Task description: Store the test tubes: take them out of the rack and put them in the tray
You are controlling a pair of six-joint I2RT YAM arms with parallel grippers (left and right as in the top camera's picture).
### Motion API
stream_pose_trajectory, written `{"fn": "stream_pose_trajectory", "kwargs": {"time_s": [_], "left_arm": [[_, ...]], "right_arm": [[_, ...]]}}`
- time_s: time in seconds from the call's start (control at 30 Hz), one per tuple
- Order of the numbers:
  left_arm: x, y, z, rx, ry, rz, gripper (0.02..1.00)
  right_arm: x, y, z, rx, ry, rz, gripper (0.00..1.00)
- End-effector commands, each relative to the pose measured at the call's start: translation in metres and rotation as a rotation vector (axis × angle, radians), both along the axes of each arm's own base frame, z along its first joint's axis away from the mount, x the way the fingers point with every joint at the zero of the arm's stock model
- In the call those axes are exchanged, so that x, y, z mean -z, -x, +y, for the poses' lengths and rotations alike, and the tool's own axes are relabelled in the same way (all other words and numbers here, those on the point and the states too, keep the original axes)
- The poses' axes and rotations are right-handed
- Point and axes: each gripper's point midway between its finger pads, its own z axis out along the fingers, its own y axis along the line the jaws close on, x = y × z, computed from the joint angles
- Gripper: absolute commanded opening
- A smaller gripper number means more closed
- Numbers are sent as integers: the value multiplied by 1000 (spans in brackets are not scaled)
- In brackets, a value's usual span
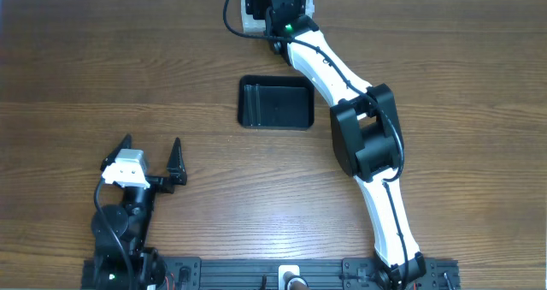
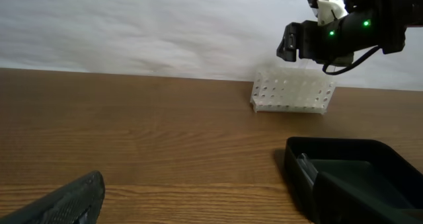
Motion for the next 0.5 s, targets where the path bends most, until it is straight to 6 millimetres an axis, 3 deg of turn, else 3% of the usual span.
{"fn": "stream_pose_trajectory", "kwargs": {"time_s": [0.03, 0.2, 0.5], "left_arm": [[1, 0, -2, 13, -13, -3, 1000], [1, 0, -2, 13, -13, -3, 1000], [1, 0, -2, 13, -13, -3, 1000]], "right_arm": [[11, -6, -2, 15, 27, -3, 858], [11, -8, -9, 37, 35, -7, 720], [12, -10, -20, 66, 50, -5, 568]]}}
